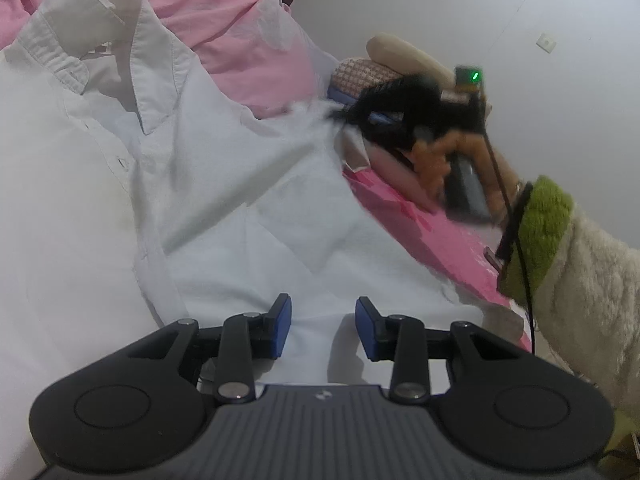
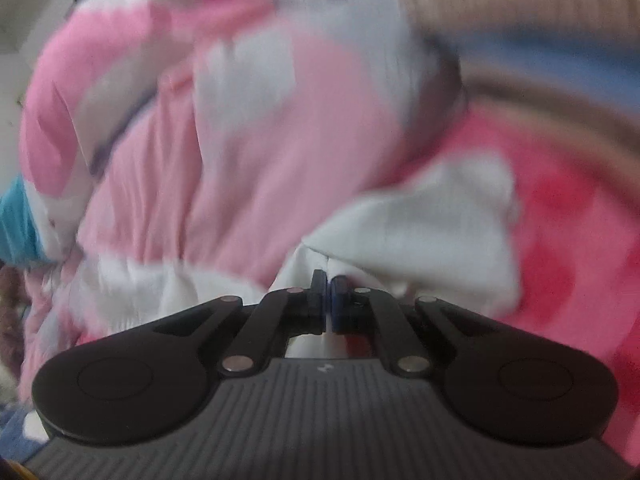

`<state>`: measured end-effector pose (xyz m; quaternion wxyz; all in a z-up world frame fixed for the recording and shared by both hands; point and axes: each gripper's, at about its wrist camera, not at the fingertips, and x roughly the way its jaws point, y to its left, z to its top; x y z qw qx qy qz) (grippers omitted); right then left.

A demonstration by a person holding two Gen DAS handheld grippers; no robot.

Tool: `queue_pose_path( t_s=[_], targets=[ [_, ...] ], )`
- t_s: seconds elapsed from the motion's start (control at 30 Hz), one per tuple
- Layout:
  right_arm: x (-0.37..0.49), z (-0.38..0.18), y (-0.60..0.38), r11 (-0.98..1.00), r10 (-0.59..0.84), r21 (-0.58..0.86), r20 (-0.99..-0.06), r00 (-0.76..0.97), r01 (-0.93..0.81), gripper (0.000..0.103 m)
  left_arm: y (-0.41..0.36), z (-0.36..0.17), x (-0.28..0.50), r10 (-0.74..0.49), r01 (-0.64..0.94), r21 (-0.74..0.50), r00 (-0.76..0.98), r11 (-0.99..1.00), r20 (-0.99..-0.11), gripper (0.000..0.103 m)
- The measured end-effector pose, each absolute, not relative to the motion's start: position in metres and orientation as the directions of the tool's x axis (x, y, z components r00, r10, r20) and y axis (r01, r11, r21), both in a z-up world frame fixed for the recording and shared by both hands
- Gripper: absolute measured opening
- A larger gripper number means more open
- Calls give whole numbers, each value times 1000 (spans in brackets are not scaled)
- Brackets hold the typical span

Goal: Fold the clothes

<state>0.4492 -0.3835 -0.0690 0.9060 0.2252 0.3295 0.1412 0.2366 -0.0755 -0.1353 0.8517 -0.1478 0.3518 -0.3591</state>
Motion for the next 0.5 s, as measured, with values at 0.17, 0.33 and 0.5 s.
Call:
queue_pose_path(
  t_s=[0.17, 0.33, 0.5],
  targets=[
    [468, -45, -369, 938, 301, 312, -508, 807, -154, 0, -73, -136, 235, -717, 506, -508, 495, 697, -490, 37],
    [485, -50, -338, 974, 222, 68, -496, 840, -217, 1, -72, -136, 233, -718, 507, -509, 495, 696, -489, 37],
    [512, -79, -330, 985, 128, -21, -569, 813, -170, 4, -72, -137, 232, -720, 508, -511, 495, 694, -486, 37]
  ],
)
